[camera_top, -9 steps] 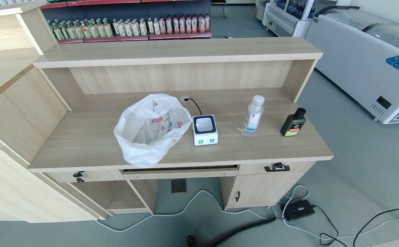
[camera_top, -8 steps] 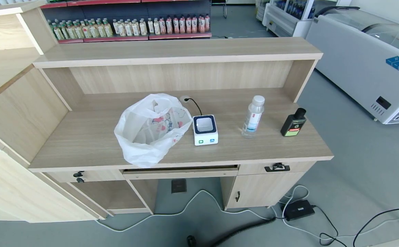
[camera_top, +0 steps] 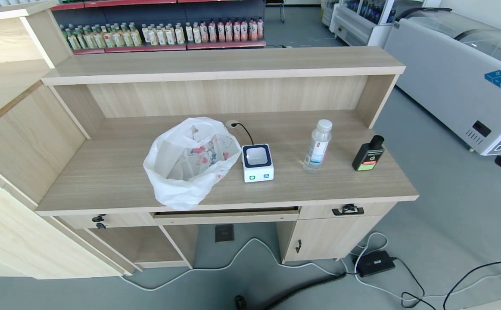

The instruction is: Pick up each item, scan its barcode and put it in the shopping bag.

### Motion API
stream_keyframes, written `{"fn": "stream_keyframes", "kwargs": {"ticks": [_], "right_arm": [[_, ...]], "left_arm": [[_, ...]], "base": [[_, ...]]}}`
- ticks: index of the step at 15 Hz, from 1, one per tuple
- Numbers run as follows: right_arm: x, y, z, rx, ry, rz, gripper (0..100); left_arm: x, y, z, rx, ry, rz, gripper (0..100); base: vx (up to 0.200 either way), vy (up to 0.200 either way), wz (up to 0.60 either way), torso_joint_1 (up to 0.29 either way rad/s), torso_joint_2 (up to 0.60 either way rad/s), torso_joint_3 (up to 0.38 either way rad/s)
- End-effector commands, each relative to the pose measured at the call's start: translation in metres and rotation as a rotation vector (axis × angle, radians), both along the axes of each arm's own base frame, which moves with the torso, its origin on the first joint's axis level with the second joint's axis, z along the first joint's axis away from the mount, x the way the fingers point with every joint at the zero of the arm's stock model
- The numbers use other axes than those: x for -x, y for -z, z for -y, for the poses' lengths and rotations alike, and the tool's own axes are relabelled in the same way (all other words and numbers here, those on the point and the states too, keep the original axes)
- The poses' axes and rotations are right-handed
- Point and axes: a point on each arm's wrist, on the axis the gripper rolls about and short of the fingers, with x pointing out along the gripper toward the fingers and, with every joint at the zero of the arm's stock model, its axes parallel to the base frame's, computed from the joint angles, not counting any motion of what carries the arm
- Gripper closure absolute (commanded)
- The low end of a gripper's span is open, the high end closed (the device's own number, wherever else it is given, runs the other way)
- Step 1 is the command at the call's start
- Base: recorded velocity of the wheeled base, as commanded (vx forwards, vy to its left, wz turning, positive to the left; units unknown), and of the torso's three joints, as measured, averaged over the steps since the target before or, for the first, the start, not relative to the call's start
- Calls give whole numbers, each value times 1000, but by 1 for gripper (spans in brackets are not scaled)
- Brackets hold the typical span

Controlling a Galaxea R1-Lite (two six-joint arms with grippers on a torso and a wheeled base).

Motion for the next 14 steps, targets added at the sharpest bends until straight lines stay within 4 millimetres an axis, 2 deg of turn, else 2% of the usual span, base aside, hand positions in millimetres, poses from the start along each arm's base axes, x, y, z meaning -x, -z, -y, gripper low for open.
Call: {"fn": "stream_keyframes", "kwargs": {"ticks": [1,4,7,11,12,14], "right_arm": [[-54,23,0,23,-3,-123,0],[-87,43,-10,11,-105,-153,0],[-126,65,-14,15,-127,-136,0],[-158,93,-16,76,-163,-138,0],[-165,96,-17,76,-162,-129,0],[-196,99,-28,82,-185,-74,0]], "left_arm": [[0,0,0,1,-1,1,0],[0,0,0,1,-1,1,0],[0,0,0,1,-1,1,0],[0,0,0,0,-1,1,0],[0,0,0,0,-1,1,0],[0,0,0,1,-1,1,0]], "base": [[0,0,0,0,0,0],[0,0,0,0,0,0],[0,0,0,0,0,0],[0,0,0,0,0,0],[0,0,0,0,0,0],[0,0,0,0,0,0]]}}
